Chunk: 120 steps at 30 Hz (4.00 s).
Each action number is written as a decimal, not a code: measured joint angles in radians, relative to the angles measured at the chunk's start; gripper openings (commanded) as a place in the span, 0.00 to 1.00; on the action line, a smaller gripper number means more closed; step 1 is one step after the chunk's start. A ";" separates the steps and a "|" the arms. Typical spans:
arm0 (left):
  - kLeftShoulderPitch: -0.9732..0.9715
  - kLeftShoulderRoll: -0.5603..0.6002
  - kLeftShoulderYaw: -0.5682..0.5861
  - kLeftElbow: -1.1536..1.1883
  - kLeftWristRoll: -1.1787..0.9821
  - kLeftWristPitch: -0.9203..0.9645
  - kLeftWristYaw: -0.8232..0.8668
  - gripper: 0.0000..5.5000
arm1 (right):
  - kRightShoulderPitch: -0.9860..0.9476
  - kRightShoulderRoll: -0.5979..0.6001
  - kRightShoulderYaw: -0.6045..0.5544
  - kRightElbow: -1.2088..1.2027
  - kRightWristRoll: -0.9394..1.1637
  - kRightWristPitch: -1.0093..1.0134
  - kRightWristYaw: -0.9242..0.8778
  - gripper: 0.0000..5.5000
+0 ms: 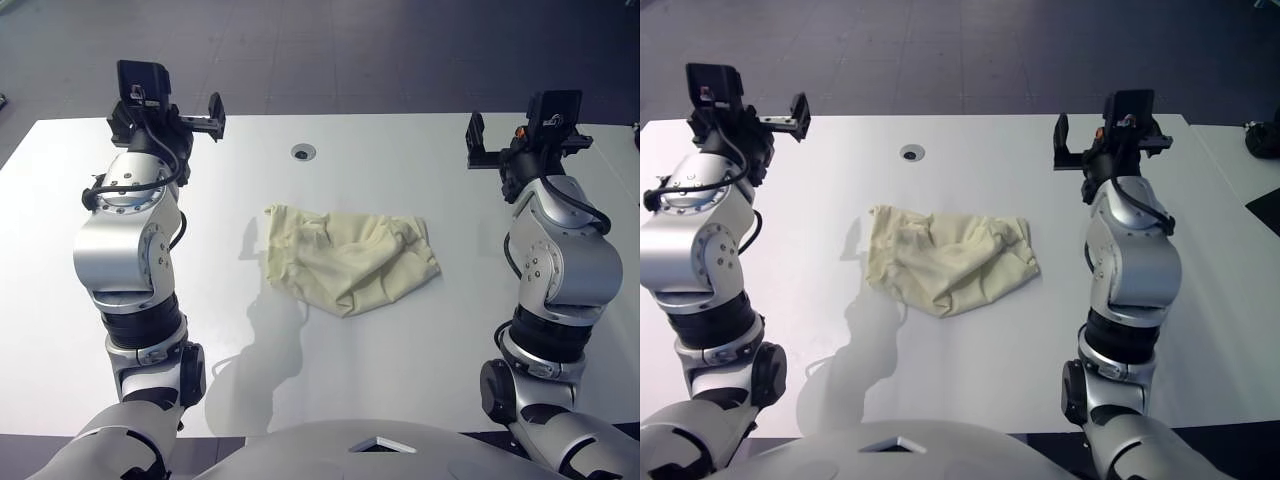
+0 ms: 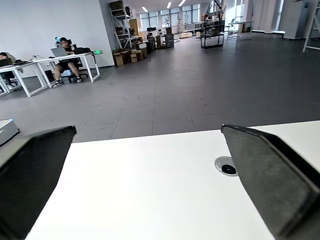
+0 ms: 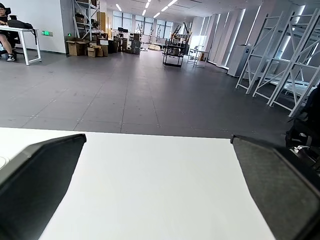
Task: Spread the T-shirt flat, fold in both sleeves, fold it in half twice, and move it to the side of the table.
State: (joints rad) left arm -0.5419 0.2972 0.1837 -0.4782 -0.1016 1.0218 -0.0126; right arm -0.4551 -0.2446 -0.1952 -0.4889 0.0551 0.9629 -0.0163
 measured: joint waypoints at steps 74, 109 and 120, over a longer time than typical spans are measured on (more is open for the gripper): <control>-0.338 0.193 -0.538 1.086 0.048 -0.789 -1.163 0.98 | -0.064 0.015 0.003 0.076 -0.006 -0.021 -0.019 0.98; -0.315 0.117 -0.626 1.249 0.236 -1.096 -1.356 0.08 | -0.052 0.035 0.010 0.076 -0.014 -0.040 -0.034 0.98; -0.267 0.203 -0.593 0.990 0.174 -1.018 -1.472 0.00 | -0.050 0.007 0.027 0.078 -0.013 -0.041 0.013 0.98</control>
State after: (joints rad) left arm -0.8084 0.5002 -0.4091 0.5116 0.0723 0.0038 -1.4848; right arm -0.5054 -0.2372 -0.1687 -0.4108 0.0422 0.9218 -0.0033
